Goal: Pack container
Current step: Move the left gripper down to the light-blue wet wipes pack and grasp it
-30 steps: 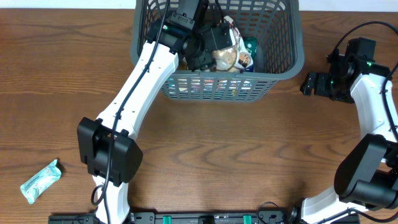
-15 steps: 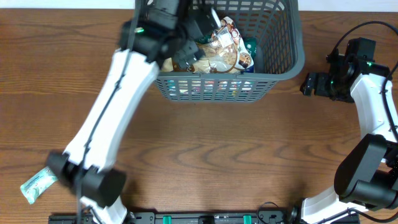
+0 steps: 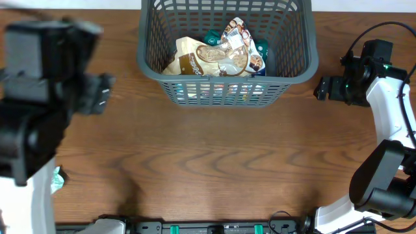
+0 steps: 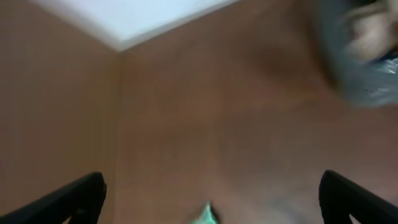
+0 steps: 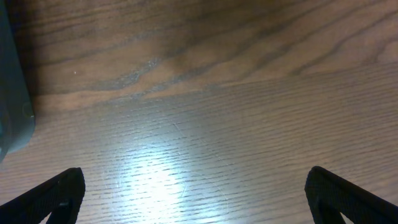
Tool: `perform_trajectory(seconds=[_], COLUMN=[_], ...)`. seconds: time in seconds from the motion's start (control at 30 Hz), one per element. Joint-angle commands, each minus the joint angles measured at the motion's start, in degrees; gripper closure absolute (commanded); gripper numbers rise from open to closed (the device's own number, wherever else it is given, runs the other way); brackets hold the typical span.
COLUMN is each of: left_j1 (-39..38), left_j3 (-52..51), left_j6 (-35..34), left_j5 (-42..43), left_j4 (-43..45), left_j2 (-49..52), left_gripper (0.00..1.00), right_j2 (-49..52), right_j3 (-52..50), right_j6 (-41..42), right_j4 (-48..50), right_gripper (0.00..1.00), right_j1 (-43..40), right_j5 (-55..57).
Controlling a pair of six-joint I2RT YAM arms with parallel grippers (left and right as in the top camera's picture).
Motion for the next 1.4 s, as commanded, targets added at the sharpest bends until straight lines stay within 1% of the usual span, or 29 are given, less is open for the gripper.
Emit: perform_trajectory(seconds=[0.0, 0.07, 0.13, 0.2, 0.33, 0.47, 0.63, 0.77, 0.83, 0.97, 1.1, 1.23, 1.37], left_j1=[6.56, 9.84, 11.63, 12.79, 14.05, 14.12, 14.12, 14.12, 14.12, 14.12, 14.14, 14.97, 17.77], left_j3=[-0.33, -1.18, -2.49, -4.39, -10.86, -20.87, -36.37, -47.32, -52.70, -60.46, -65.35, -67.47, -68.46], left_j6=[-16.59, -20.02, -21.03, -24.87, -37.94, -46.07, -64.52, -75.95, -83.56, -94.79, -95.65, -95.67, -94.82], left_j5=[-4.44, -4.39, -4.42, -4.42, -4.48, -4.72, -6.60, -7.08, -7.30, -8.61, -9.62, -9.44, -6.78], left_j4=[-3.93, -6.51, -8.33, -8.90, -8.31, -6.23, -2.67, 2.95, 5.18, 8.24, 13.40, 17.57, 20.33], left_j2=[-3.61, -6.05, -8.33, -10.75, -15.56, -18.58, -20.79, -21.57, -21.59, -21.62, -21.70, -21.75, -21.77], left_gripper=[0.01, 0.01, 0.01, 0.01, 0.01, 0.01, 0.01, 0.01, 0.01, 0.01, 0.01, 0.01, 0.02], right_j2=[-0.74, -0.74, -0.74, -0.74, -0.74, -0.74, -0.74, -0.74, -0.74, -0.74, -0.74, -0.74, -0.74], right_j3=[-0.20, -0.20, -0.20, -0.20, -0.20, -0.20, -0.20, -0.20, -0.20, -0.20, -0.20, -0.20, -0.20], right_j6=[-1.03, -1.01, -1.03, -1.03, -1.03, -1.03, -1.03, -1.01, -1.01, -1.01, -1.05, -1.05, -1.27], right_j4=[0.24, 0.52, 0.50, 0.50, 1.01, 1.40, 1.33, 0.87, 0.33, -0.13, -0.76, -1.05, -1.14], right_gripper=[0.01, 0.01, 0.01, 0.01, 0.01, 0.01, 0.01, 0.01, 0.01, 0.01, 0.01, 0.01, 0.01], right_j1=[0.26, 0.26, 0.28, 0.28, 0.26, 0.28, 0.26, 0.28, 0.28, 0.28, 0.28, 0.28, 0.28], right_j5=[-0.24, -0.26, -0.26, -0.26, -0.26, -0.26, -0.26, -0.28, -0.28, -0.26, -0.26, -0.26, -0.24])
